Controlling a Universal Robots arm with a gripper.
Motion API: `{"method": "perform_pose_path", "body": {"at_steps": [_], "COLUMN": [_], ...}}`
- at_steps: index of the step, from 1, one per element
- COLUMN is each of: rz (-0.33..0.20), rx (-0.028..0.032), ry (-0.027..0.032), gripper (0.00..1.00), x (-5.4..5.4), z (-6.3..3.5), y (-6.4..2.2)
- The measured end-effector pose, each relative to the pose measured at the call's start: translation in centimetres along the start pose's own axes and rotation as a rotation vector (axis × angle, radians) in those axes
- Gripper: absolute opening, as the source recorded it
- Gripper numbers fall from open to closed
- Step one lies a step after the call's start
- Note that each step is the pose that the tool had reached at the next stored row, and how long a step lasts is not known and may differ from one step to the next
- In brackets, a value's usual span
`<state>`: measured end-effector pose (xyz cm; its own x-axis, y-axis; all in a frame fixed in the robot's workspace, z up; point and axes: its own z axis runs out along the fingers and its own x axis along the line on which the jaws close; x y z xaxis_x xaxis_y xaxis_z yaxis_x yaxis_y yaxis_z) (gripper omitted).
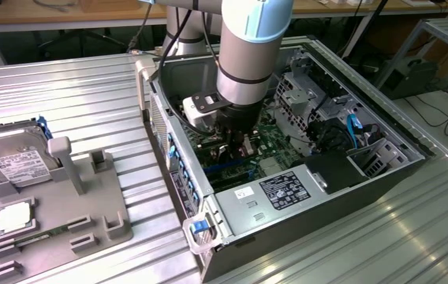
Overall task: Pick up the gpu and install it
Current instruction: 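Insert the gpu into the slot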
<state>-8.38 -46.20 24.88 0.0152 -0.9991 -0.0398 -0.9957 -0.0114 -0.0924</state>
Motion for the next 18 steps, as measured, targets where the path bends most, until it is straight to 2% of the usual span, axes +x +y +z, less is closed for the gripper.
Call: {"method": "perform_pose_path", "body": {"at_steps": [18], "rz": [0.001], "rx": [0.0], "ry": [0.0001], "gripper": [0.29], "x": [0.12], "z": [0.41], "y": [0.04]}}
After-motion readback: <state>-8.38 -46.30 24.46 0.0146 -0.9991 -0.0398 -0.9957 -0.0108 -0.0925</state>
